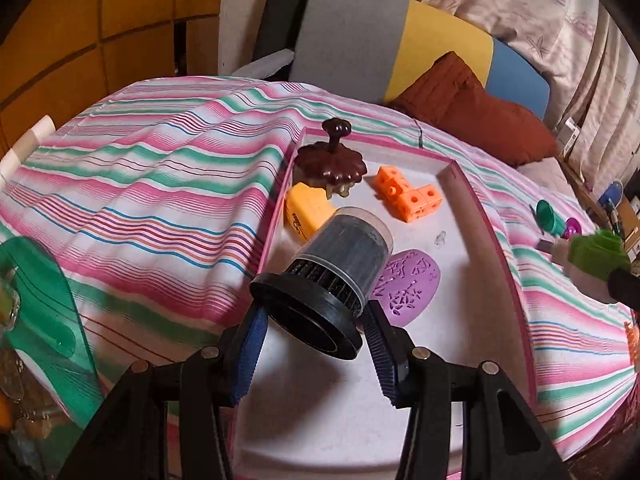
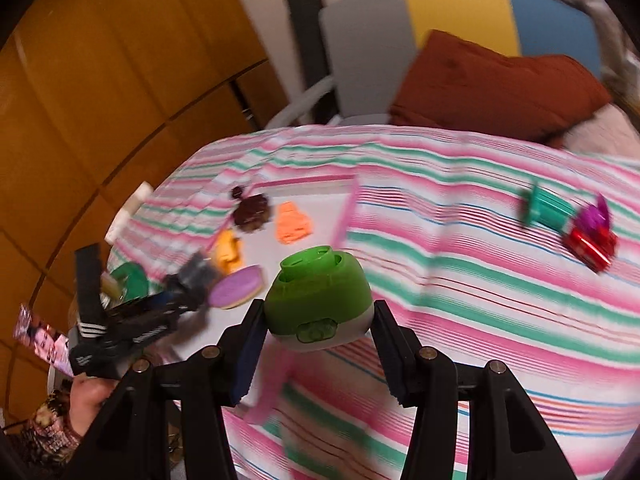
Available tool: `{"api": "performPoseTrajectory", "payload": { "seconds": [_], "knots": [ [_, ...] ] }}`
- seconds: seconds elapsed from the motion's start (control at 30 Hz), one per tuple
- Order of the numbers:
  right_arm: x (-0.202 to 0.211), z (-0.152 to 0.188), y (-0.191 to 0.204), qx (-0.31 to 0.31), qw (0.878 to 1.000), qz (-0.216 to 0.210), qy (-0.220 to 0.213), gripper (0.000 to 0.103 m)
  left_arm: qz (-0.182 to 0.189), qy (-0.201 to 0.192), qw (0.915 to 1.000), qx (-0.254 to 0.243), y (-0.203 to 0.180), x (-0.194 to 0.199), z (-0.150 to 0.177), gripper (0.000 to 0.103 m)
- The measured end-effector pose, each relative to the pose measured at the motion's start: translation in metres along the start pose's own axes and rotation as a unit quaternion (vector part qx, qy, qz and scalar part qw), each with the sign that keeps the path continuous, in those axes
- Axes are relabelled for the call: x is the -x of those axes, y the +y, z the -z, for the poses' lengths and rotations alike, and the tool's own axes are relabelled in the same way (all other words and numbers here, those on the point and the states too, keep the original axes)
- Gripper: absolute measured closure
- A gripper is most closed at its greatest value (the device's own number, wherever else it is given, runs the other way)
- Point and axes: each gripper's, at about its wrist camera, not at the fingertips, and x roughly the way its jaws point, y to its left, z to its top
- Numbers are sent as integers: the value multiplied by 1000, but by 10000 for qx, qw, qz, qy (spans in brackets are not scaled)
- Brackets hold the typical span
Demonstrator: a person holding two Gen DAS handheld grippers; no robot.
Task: Organize rigid objects
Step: 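Carry the black cup and green toy into the tray with both grippers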
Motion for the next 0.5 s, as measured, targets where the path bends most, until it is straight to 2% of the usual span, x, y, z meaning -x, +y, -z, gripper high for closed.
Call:
{"api": "performPoseTrajectory", "payload": {
  "seconds": [0.1,0.3,0.5],
  "knots": [
    [-17,-2,19,219,9997,-44,142,50,43,-21,10000,-15,-1,0,1,53],
    [-48,-8,40,545,9980,62,320,50,379,71,9991,191,3,3,5,52],
    [-76,-17,47,931,9938,398,453,50,602,-391,9962,488,13,30,11,52]
  ]
}}
